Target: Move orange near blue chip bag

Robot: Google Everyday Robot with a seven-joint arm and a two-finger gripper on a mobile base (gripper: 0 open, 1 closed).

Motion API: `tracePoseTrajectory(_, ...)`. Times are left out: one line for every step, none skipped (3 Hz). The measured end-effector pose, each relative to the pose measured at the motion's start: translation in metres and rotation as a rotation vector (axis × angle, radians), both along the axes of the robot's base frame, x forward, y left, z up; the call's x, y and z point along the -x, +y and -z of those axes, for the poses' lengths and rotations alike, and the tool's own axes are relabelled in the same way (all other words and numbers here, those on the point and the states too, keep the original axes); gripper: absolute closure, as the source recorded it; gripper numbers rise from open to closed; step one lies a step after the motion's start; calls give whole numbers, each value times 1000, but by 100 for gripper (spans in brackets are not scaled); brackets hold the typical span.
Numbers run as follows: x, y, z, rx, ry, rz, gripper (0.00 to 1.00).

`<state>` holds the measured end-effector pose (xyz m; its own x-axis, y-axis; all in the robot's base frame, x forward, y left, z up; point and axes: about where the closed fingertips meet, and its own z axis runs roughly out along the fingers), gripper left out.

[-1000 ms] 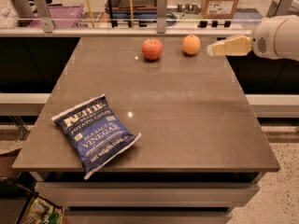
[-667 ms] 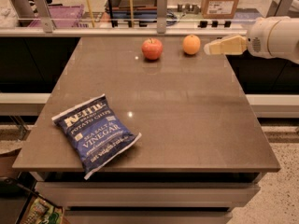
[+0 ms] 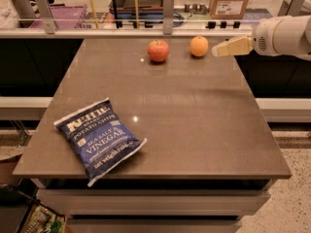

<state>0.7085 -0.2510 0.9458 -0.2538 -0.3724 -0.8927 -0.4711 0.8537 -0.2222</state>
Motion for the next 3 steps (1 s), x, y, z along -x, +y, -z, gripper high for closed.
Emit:
tracePoseTrajectory(-20,-7,10,-1,18,-32,0)
tracePoseTrajectory(-42,-10,15,-5,21,-74,0)
tracePoseTrajectory(-63,-5,18,-17,13,-117,0)
